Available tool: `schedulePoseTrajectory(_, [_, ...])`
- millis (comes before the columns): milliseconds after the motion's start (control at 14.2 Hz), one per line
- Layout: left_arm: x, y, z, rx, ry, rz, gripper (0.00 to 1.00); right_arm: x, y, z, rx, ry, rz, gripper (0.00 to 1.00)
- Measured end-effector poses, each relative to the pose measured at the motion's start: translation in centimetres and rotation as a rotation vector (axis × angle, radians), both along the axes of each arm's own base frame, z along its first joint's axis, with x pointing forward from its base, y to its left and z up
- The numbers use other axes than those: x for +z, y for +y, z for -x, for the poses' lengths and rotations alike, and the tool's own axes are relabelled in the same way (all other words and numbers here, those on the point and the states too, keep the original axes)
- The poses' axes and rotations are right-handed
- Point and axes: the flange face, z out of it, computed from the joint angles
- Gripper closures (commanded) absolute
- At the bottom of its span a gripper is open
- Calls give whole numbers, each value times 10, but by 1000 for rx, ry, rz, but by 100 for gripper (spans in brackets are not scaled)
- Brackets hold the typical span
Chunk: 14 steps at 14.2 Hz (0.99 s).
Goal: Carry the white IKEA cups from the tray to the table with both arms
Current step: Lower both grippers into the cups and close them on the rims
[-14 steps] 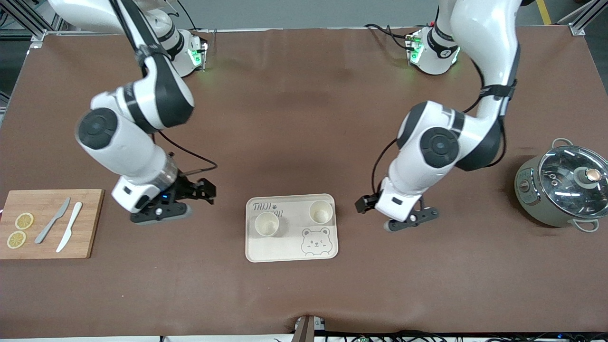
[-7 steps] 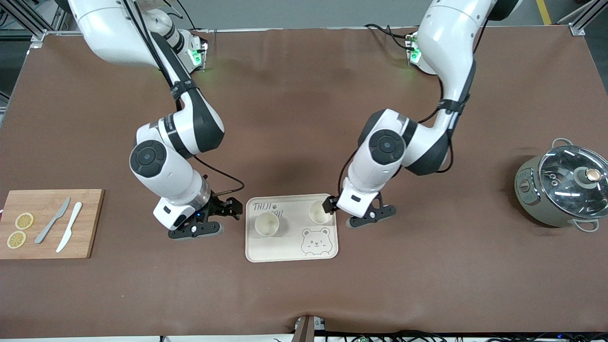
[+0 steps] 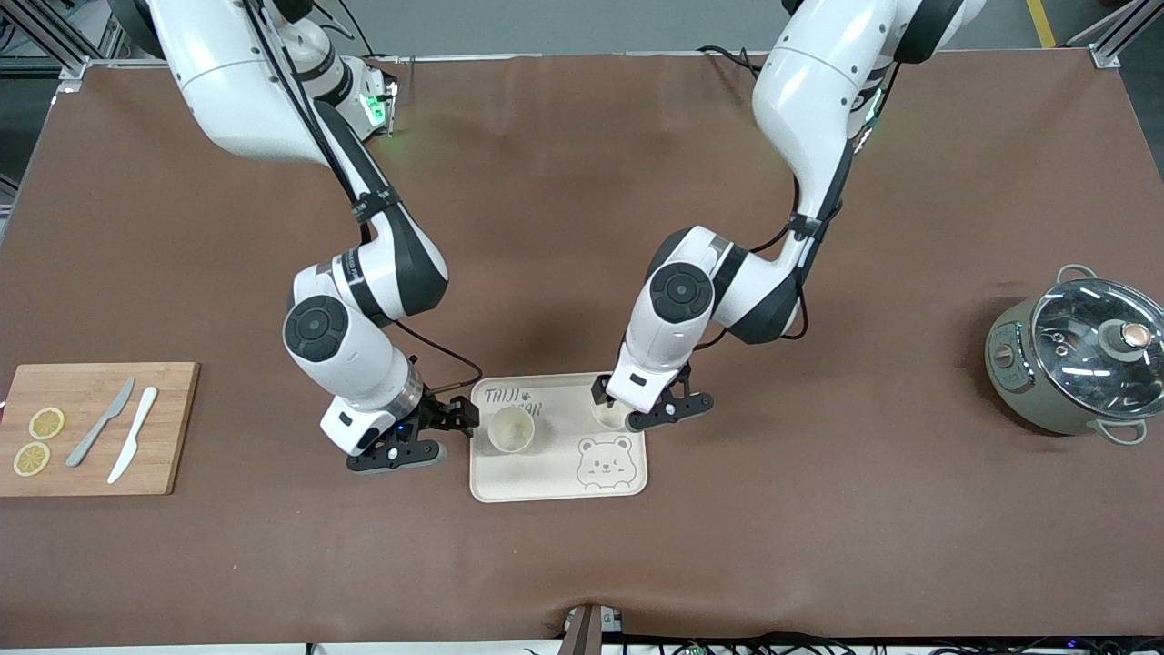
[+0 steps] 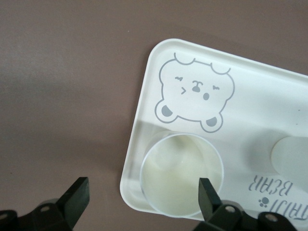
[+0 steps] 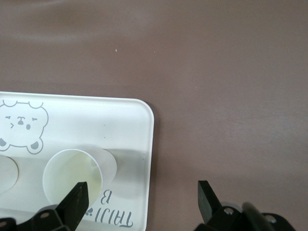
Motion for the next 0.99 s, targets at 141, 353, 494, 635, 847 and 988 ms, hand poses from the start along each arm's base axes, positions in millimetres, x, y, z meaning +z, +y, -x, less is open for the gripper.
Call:
schedulePoseTrajectory(141, [-12, 1, -2, 2, -8, -1, 0, -10, 8, 2, 8, -5, -3, 0])
schedulePoseTrajectory(353, [-23, 1, -3, 26, -19, 6, 17, -28, 15, 4, 14, -5, -4, 0])
schedulePoseTrajectory(494, [-24, -1, -6, 62, -45, 28, 49, -37, 19, 5, 19, -3, -3, 0])
schedulePoseTrajectory(635, [-27, -2, -7, 88, -53, 40, 73, -46, 24, 8, 25, 4, -1, 0])
schedulePoseTrajectory(847, [-26, -2, -7, 97, -57, 44, 91, -57, 34, 12, 30, 2, -4, 0])
schedulePoseTrajectory(988, [-24, -2, -9, 98, -60, 44, 100, -65, 42, 15, 28, -1, -8, 0])
